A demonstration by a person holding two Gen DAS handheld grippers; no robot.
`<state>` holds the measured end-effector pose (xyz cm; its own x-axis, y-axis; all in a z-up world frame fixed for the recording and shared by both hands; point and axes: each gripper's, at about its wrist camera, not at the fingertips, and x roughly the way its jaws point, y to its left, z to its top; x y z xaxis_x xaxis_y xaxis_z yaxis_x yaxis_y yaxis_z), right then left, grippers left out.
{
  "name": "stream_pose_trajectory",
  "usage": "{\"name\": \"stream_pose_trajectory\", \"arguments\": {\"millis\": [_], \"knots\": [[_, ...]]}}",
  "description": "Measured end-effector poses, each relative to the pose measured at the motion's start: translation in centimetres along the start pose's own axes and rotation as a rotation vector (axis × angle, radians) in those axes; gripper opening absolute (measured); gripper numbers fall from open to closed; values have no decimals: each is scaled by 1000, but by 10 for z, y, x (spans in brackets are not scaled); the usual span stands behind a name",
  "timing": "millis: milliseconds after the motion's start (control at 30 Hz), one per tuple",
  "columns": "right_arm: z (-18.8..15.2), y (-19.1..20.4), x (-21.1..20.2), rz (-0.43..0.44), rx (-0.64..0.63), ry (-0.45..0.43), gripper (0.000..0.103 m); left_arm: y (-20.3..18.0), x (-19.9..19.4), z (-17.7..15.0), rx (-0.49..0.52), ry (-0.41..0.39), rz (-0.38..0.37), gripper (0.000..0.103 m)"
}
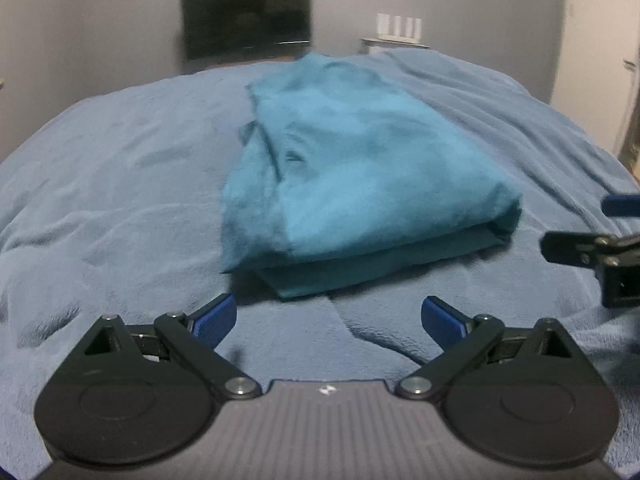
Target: Fold large clothes
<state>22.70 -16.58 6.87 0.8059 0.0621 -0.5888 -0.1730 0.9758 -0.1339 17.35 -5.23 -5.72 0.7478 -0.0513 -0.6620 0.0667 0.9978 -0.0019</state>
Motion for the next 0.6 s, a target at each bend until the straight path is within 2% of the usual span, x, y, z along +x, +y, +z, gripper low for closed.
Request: {"name": "stream_pose_trajectory", "arguments": {"millis": [100,600], "knots": [[0,-2,-3,8,14,-9,100,4,-1,1,-22,-8,5,100],[-1,-6,-3,19,41,-9,99,-1,-1,-1,14,-13,22,100]]}}
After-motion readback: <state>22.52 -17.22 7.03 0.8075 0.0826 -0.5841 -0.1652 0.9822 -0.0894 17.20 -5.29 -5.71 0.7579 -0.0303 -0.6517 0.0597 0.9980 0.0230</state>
